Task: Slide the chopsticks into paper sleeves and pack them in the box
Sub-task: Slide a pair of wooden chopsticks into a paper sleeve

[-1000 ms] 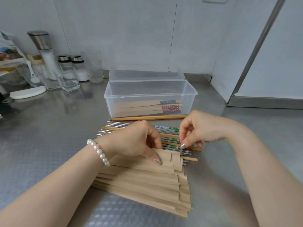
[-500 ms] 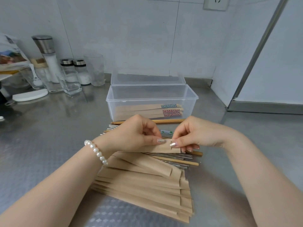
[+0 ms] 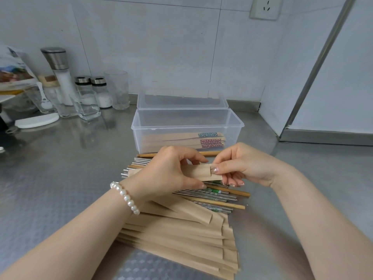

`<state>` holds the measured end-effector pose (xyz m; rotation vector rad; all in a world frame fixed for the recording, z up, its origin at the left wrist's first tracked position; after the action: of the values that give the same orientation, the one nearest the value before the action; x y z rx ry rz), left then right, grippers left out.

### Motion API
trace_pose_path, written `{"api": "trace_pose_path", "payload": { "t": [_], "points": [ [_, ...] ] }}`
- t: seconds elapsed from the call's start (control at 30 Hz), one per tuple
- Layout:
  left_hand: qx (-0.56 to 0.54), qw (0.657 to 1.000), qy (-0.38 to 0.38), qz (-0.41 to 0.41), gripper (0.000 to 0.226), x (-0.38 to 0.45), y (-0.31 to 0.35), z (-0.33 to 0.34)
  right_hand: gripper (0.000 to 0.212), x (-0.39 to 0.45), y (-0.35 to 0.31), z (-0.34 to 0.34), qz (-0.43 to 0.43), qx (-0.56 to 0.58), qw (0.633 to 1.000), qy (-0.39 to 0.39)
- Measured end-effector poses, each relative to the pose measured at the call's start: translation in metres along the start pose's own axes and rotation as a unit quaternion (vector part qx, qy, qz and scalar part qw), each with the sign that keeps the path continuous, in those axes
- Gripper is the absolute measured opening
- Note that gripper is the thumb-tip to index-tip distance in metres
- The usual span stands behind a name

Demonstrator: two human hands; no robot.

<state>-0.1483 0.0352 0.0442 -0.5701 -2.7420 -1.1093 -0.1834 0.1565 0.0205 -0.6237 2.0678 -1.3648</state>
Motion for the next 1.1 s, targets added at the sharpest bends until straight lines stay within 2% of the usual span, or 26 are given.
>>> {"api": "trace_pose_path", "payload": {
  "t": [0.23,0.4,0.5,0.63,0.73,0.93,1.1],
  "points": [
    [-0.006,0.999,0.038,0.012,0.037,0.002,-0.001,-0.004,0.022,0.004,0.000,-0.003,-0.007,0.000,0.998,0.062],
    [-0.037,0.998,0.043,-0.003,0.031,0.003,-0.008,-0.009,0.016,-0.002,-0.006,-0.014,-0.011,-0.050,0.994,0.099],
    [-0.053,0.995,0.072,-0.033,0.032,0.005,-0.019,-0.020,0.012,-0.016,-0.011,-0.040,-0.012,-0.133,0.980,0.146],
    [-0.046,0.994,0.078,-0.056,0.030,0.006,-0.026,-0.023,0.026,-0.017,0.005,-0.031,0.064,-0.281,0.955,0.066],
    [-0.036,0.996,0.060,-0.062,0.029,0.006,-0.027,-0.018,0.036,-0.008,0.010,-0.013,0.097,-0.373,0.921,0.047],
    [-0.018,0.997,0.048,-0.062,0.028,0.005,-0.025,-0.014,0.036,-0.004,0.009,-0.010,0.081,-0.380,0.919,0.062],
    [-0.007,0.997,0.051,-0.063,0.029,0.006,-0.026,-0.015,0.027,-0.002,0.003,-0.020,0.044,-0.395,0.909,0.123]
  ]
}}
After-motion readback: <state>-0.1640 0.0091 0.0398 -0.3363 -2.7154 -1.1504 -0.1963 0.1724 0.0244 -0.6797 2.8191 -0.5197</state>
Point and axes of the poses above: each hand's wrist, its own x-axis towards the middle knuckle, its own z-axis out of the palm, y = z × x, the point moved 8 cm from there along x, towards the middle knuckle, and after that the axes turned 2 degrees about -y, right-handed, at the moved point
